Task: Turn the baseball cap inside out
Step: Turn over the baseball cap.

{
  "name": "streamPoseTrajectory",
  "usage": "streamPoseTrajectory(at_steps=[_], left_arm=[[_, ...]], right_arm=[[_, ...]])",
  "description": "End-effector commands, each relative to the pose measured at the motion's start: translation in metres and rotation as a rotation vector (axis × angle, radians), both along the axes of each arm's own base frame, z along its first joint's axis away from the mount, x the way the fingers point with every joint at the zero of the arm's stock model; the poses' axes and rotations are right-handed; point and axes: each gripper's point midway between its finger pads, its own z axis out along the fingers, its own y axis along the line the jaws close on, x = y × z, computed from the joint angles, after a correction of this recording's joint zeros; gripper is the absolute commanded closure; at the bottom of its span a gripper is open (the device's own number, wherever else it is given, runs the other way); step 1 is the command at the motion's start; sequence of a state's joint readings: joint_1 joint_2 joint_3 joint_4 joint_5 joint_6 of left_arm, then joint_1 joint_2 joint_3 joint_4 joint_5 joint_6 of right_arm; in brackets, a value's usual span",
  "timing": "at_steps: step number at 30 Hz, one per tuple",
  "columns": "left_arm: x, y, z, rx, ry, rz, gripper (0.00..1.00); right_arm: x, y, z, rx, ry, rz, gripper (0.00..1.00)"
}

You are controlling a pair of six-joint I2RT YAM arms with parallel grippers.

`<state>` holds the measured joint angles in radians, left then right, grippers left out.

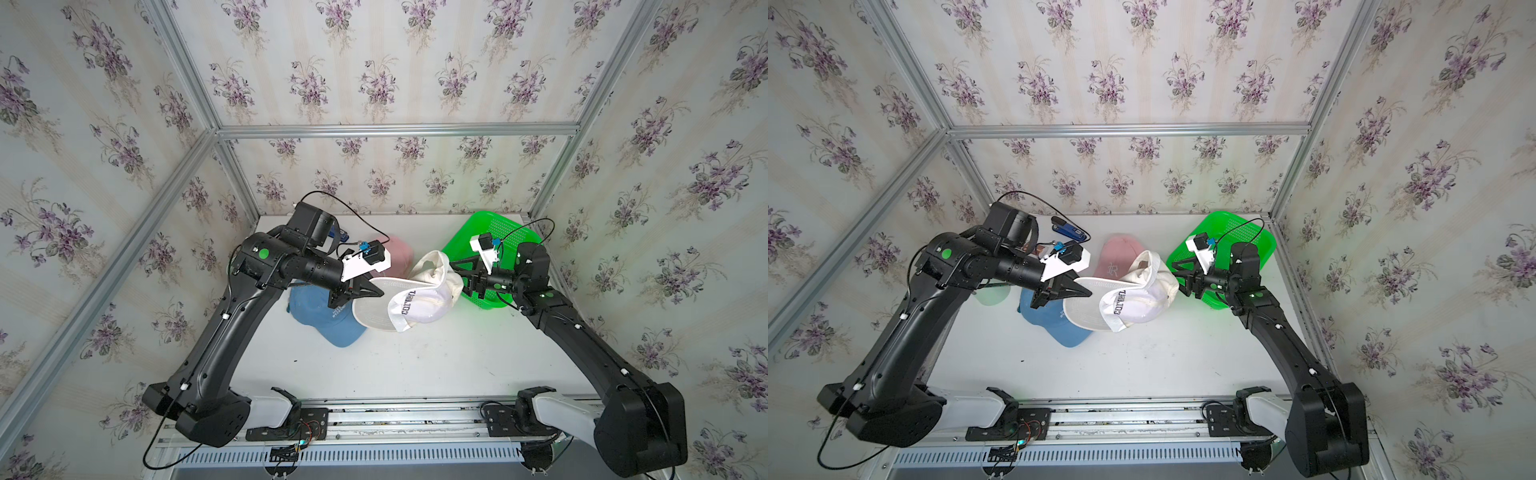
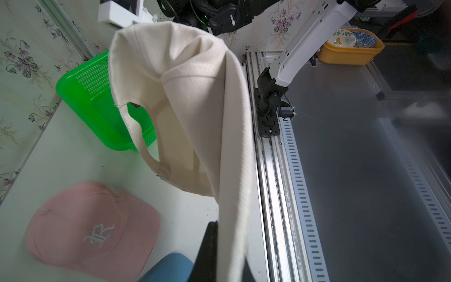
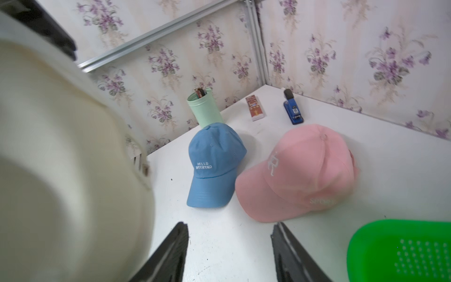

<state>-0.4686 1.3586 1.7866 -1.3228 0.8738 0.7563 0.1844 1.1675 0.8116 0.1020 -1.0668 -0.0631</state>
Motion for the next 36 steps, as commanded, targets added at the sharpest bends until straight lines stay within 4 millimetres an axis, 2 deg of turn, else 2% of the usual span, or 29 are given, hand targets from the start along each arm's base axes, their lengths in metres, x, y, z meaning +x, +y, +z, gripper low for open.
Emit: streamPoseTrajectory(at_steps=[1, 4, 6, 8, 12, 17, 19, 20, 22, 24, 29, 32, 36], left_arm=[[0.007, 0.011, -0.009, 0.062, -0.048, 0.055, 0.95], [0.052, 0.039, -0.029, 0.225, -0.159, 0.306, 0.95], [0.079, 0.061, -0.04, 0.333, -0.268, 0.451, 0.95], [0.093, 0.075, -0.051, 0.436, -0.381, 0.51, 0.96], [0.103, 0.074, -0.061, 0.581, -0.616, 0.51, 0.97], [0.119, 0.07, -0.061, 0.772, -0.913, 0.511, 0.97], [0.123, 0.061, -0.059, 0.826, -1.031, 0.502, 0.97], [0.126, 0.054, -0.055, 0.841, -1.101, 0.505, 0.96], [0.128, 0.039, -0.051, 0.871, -1.229, 0.49, 0.94], [0.128, 0.023, -0.05, 0.879, -1.356, 0.462, 0.95], [0.122, -0.016, -0.058, 0.821, -1.637, 0.409, 0.91], [0.125, -0.024, -0.061, 0.838, -1.746, 0.434, 0.92], [0.123, -0.03, -0.067, 0.81, -1.756, 0.426, 0.93]], right_arm=[[-0.012, 0.005, 0.011, -0.002, -0.09, 0.102, 0.4], [0.015, -0.001, 0.006, -0.057, -0.042, -0.018, 0.4], [0.045, -0.011, 0.005, -0.07, 0.017, -0.186, 0.41], [0.075, -0.025, 0.007, -0.067, 0.088, -0.358, 0.42], [0.103, -0.034, 0.022, 0.002, 0.227, -0.519, 0.45], [0.102, -0.006, 0.042, -0.019, 0.243, -0.548, 0.39], [0.099, 0.007, 0.048, -0.026, 0.254, -0.545, 0.35], [0.097, 0.013, 0.051, -0.032, 0.252, -0.54, 0.27], [0.094, 0.022, 0.054, -0.061, 0.247, -0.536, 0.26], [0.093, 0.024, 0.053, -0.115, 0.234, -0.548, 0.27], [0.098, 0.01, 0.044, -0.257, 0.211, -0.614, 0.27], [0.092, 0.006, 0.038, -0.327, 0.195, -0.615, 0.26], [0.077, 0.015, 0.026, -0.422, 0.169, -0.553, 0.24]])
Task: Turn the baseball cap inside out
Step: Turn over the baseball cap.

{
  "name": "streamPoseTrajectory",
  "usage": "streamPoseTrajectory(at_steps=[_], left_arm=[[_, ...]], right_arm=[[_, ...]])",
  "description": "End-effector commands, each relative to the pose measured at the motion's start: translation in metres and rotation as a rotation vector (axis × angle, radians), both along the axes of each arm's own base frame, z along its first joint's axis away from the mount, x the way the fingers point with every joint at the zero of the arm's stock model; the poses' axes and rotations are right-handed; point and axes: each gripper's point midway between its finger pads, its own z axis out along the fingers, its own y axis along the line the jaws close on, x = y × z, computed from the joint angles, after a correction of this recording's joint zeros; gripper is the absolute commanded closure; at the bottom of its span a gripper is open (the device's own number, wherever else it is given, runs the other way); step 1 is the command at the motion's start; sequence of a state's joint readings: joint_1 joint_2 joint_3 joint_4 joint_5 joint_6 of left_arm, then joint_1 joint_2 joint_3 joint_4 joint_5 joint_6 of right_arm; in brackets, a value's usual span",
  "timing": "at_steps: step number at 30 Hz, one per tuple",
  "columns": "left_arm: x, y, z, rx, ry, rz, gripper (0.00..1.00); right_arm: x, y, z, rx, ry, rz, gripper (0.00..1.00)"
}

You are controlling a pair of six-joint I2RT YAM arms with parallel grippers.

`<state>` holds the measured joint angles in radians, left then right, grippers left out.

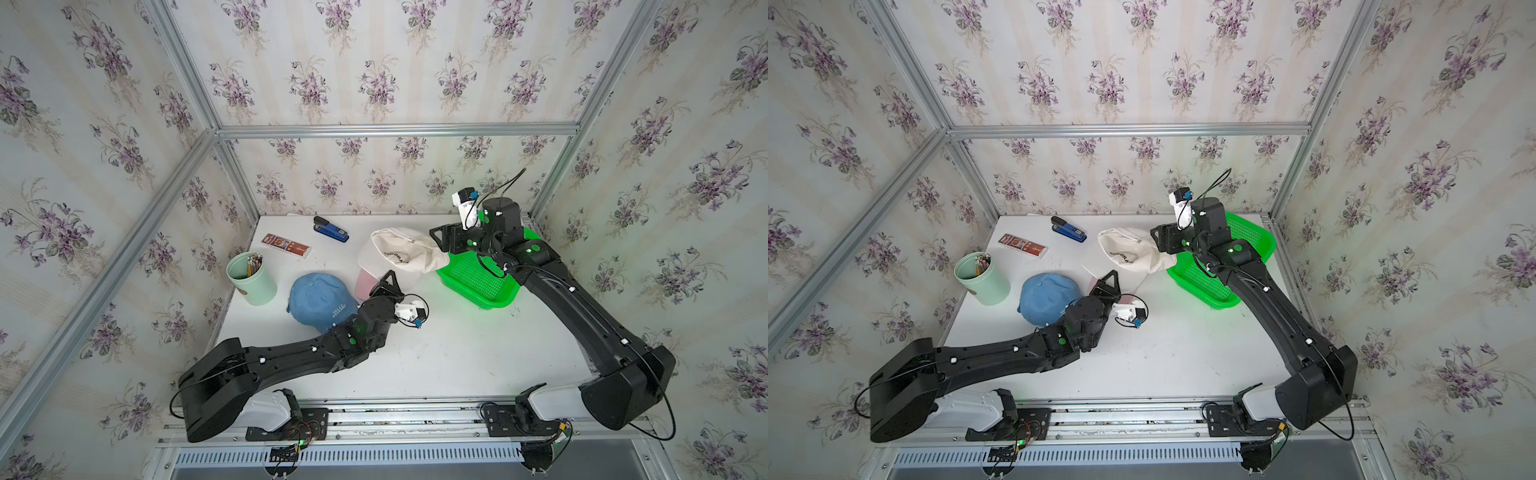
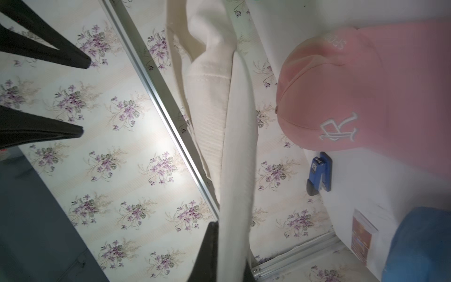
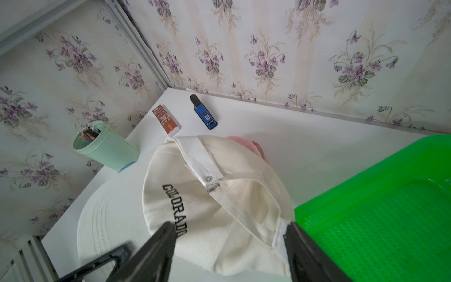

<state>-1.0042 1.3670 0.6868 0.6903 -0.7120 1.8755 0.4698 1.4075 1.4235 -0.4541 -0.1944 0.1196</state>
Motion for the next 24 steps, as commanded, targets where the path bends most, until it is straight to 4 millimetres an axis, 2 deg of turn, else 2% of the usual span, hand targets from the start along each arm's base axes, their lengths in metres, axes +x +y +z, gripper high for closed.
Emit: streamPoseTrajectory(at_steps=[1, 4, 8, 10, 18, 24], left_arm=[[-0.004, 0.0, 0.049, -0.136, -0.146, -0.01, 0.93], [-0.008, 0.0, 0.047, -0.143, -0.108, -0.021, 0.93], [-0.016, 0.004, 0.034, -0.126, -0.025, -0.04, 0.93], [-0.021, 0.007, 0.028, -0.115, 0.019, -0.052, 0.93], [-0.025, 0.014, 0.023, -0.108, 0.033, -0.037, 0.93], [-0.03, 0.013, 0.029, -0.123, 0.018, -0.047, 0.93]], right_arm=[[-0.012, -0.003, -0.021, -0.141, 0.022, 0.037, 0.24], [-0.014, -0.004, -0.033, -0.228, 0.02, 0.031, 0.17], [-0.03, 0.017, -0.033, -0.316, -0.052, 0.103, 0.17], [-0.027, 0.019, -0.029, -0.364, -0.075, 0.08, 0.17], [-0.005, 0.028, -0.023, -0.541, -0.15, 0.007, 0.17], [0.003, 0.042, -0.038, -0.599, -0.147, 0.083, 0.17]])
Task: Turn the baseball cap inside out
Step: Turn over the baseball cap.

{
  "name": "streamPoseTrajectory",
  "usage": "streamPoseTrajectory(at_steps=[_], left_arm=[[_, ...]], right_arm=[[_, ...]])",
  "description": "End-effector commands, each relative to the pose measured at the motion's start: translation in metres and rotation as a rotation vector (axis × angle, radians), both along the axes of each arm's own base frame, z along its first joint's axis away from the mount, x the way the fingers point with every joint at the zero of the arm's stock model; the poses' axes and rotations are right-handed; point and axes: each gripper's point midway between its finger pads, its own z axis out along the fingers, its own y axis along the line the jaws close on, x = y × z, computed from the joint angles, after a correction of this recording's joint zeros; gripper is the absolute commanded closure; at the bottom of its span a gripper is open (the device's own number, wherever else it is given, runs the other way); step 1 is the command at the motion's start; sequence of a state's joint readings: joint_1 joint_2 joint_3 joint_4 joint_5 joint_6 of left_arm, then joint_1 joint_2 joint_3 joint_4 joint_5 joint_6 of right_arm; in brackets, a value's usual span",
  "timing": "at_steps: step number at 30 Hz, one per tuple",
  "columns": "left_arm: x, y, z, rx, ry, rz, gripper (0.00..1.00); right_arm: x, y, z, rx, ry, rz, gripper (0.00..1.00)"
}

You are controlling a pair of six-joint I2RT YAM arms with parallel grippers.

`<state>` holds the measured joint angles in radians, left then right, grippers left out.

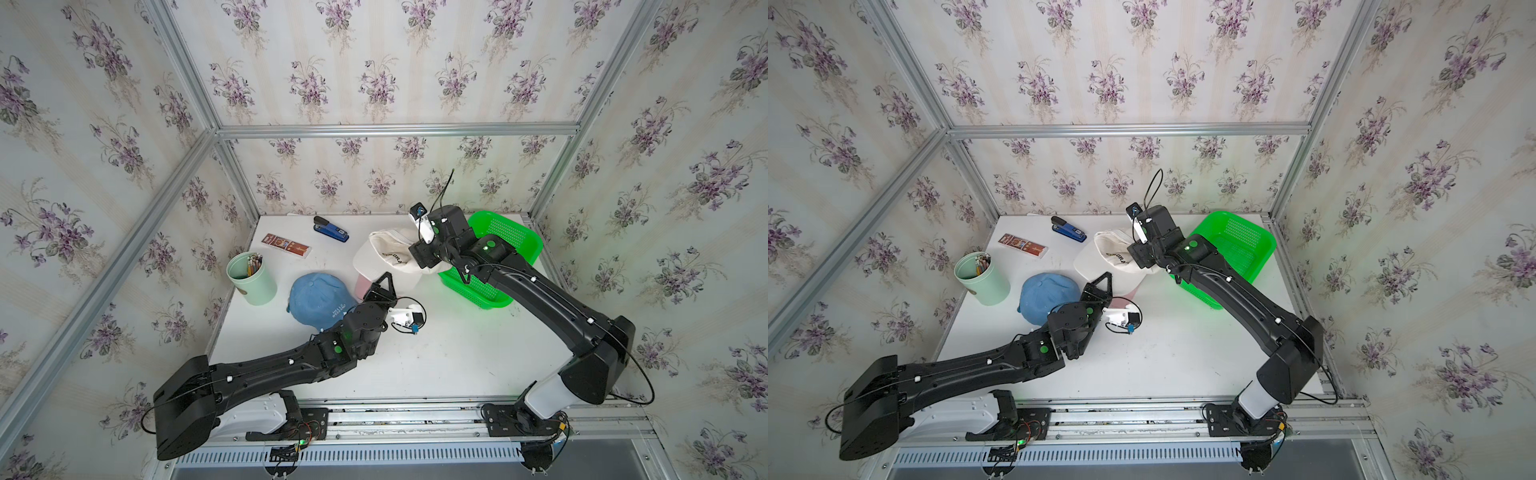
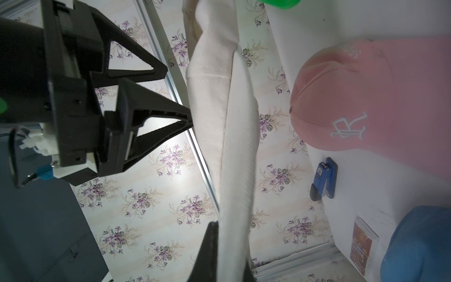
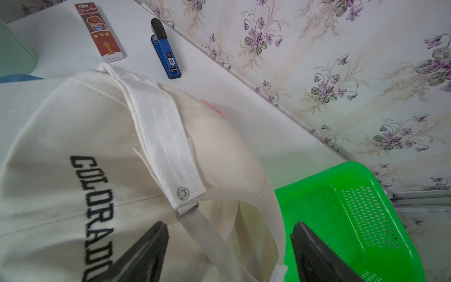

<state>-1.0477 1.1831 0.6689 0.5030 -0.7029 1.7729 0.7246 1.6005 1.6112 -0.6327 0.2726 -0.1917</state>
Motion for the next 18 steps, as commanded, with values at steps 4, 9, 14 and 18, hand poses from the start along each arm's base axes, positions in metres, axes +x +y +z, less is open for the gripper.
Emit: streamPoseTrajectory(at_steps=[4, 9, 14, 18], left_arm=[[-0.003, 0.0, 0.007, -0.041, -0.017, -0.005, 0.93], [-0.004, 0.001, 0.002, -0.036, -0.009, 0.0, 0.93], [-0.009, -0.003, 0.012, -0.059, -0.056, -0.035, 0.94], [-0.016, -0.005, 0.019, -0.092, -0.085, -0.068, 0.96]], right_arm=[[0.003, 0.01, -0.017, -0.077, 0.038, 0.067, 0.17], [-0.003, 0.019, -0.009, -0.029, 0.04, 0.114, 0.17], [0.004, 0.021, -0.02, -0.077, 0.057, 0.119, 0.2], [0.021, 0.02, -0.043, -0.115, 0.12, 0.112, 0.3]])
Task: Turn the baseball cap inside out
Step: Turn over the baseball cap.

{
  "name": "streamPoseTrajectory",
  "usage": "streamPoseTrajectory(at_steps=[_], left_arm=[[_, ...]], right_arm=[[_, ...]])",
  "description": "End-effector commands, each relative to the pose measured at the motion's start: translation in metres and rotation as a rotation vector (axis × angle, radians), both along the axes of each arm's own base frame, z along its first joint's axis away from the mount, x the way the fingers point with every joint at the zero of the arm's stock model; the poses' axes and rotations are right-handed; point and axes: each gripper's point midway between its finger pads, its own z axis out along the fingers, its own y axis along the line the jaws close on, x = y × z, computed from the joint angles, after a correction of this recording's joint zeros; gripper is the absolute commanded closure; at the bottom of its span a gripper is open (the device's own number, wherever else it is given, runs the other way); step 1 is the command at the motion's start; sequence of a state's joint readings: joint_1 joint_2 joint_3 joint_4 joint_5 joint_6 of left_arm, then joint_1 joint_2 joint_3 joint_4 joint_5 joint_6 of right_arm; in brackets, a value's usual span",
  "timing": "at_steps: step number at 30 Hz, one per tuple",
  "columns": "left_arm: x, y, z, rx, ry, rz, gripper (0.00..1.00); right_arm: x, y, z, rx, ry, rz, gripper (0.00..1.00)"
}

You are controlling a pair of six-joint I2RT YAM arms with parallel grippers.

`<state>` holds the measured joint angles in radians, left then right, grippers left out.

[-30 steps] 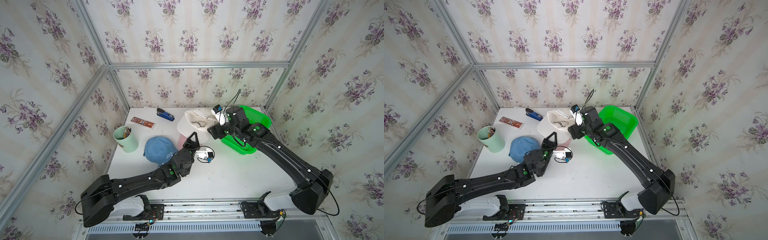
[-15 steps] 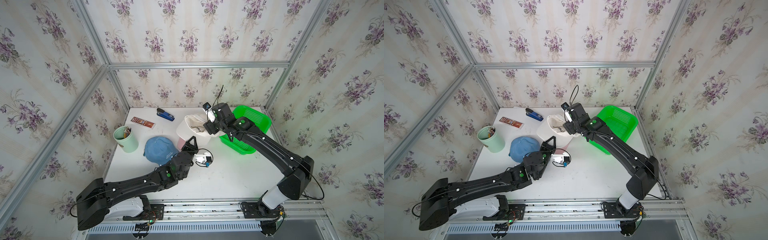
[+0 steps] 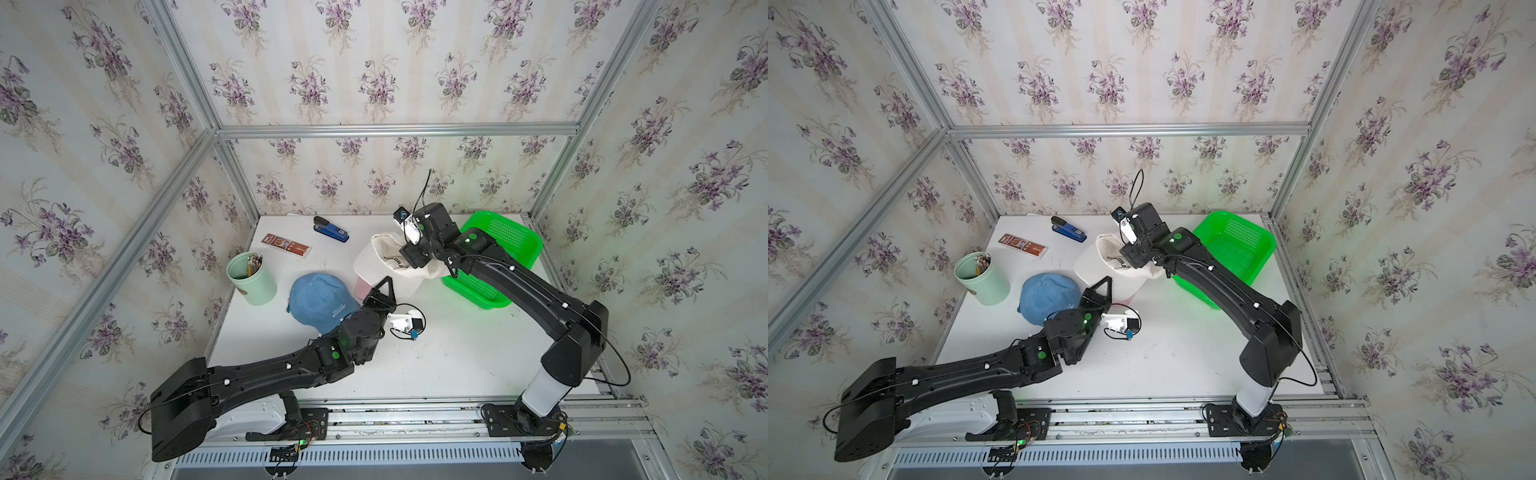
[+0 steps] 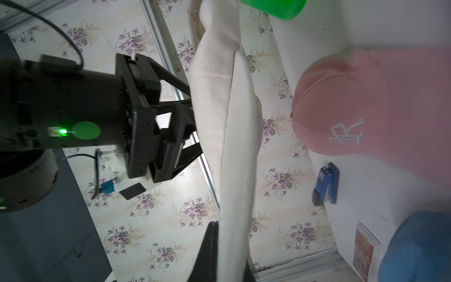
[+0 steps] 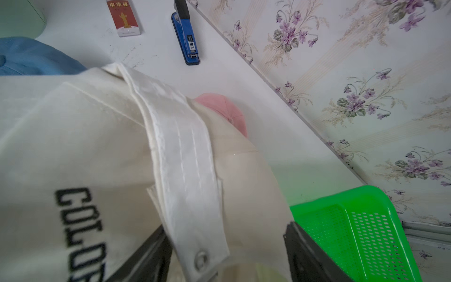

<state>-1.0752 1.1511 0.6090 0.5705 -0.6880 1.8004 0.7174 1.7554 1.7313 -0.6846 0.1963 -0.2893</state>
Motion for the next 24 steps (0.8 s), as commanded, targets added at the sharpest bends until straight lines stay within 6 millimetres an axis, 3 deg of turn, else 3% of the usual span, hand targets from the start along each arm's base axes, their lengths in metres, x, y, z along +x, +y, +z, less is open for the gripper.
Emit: streamPoseTrajectory(at_steps=[1, 5, 12, 20, 24], left_arm=[[-0.006, -0.003, 0.023, -0.091, -0.069, -0.034, 0.96], [-0.011, 0.001, 0.022, -0.11, -0.079, -0.043, 0.96], [-0.02, 0.011, 0.036, -0.204, -0.147, -0.062, 0.98], [-0.047, 0.001, 0.067, -0.307, -0.178, -0.159, 0.99], [-0.06, 0.001, 0.087, -0.376, -0.191, -0.197, 1.0]], right_arm=[[0.009, -0.009, -0.015, -0.025, 0.065, -0.008, 0.34], [0.024, -0.022, -0.016, 0.061, 0.121, -0.037, 0.57], [0.028, -0.04, -0.006, 0.302, 0.251, 0.022, 0.92], [-0.007, -0.014, -0.017, 0.549, 0.481, 0.234, 0.96], [-0.013, -0.013, -0.035, 0.598, 0.605, 0.248, 0.96]])
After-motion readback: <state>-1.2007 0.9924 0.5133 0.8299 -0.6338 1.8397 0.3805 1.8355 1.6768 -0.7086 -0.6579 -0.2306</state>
